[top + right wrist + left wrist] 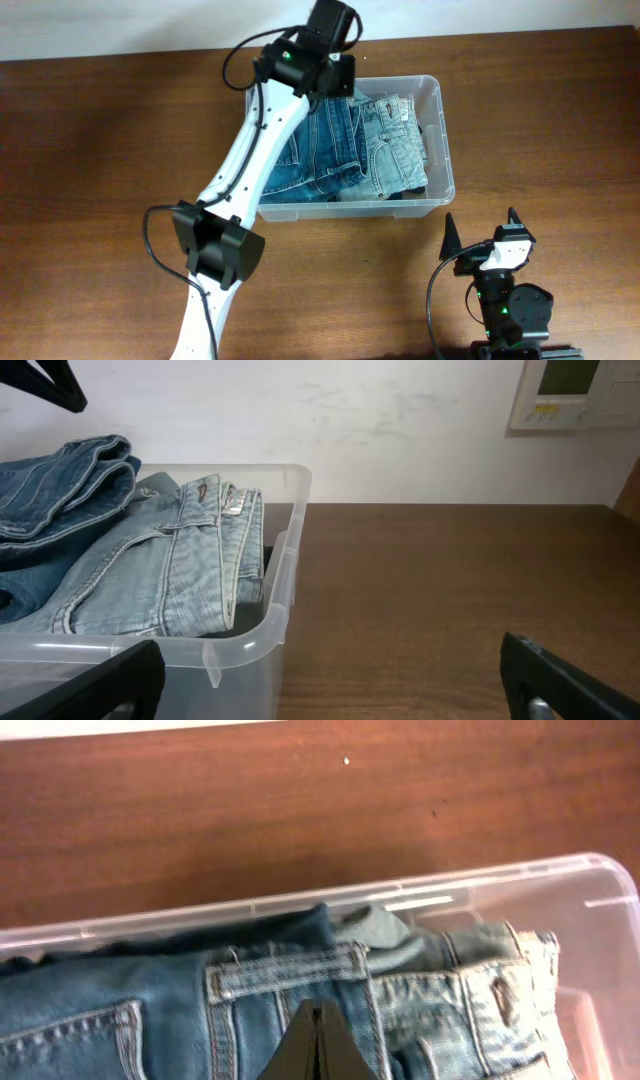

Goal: Pack container

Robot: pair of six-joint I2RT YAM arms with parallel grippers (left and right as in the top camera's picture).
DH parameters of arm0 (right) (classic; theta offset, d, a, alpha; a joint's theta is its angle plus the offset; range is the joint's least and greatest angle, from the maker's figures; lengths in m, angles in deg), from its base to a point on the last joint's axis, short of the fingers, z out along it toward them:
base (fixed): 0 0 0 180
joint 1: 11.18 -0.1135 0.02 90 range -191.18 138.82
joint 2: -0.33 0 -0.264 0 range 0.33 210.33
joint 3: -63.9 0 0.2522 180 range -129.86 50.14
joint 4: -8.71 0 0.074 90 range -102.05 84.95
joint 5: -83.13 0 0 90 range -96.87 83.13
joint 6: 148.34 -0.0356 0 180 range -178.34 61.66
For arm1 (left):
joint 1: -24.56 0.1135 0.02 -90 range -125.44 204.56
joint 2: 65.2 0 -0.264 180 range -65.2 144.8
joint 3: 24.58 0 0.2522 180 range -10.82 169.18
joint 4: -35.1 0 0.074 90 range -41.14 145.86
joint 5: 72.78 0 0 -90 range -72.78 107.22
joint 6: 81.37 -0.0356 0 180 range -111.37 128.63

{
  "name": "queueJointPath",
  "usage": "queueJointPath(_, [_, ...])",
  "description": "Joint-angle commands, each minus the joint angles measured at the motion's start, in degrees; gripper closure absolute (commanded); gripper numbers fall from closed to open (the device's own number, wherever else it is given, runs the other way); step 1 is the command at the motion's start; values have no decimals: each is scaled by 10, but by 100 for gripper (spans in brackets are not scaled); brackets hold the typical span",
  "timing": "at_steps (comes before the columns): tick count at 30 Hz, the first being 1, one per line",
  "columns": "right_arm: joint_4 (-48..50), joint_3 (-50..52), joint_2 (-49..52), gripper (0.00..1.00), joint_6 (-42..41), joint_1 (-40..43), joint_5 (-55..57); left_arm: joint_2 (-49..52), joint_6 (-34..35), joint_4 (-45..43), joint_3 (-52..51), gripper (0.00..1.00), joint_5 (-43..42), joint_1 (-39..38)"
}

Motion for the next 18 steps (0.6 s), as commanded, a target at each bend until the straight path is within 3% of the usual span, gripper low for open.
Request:
queueJointPath(1, [-3, 3, -5, 2, 2, 4, 1, -11, -7, -19, -42, 99, 8, -2])
queueJointPath(12, [-3, 3, -5, 2, 2, 4, 1, -11, -7, -104, -219, 98, 6, -3])
queueJointPath(18, [-3, 3, -5, 2, 2, 4, 1, -24, -7, -102, -218, 98, 6, -3])
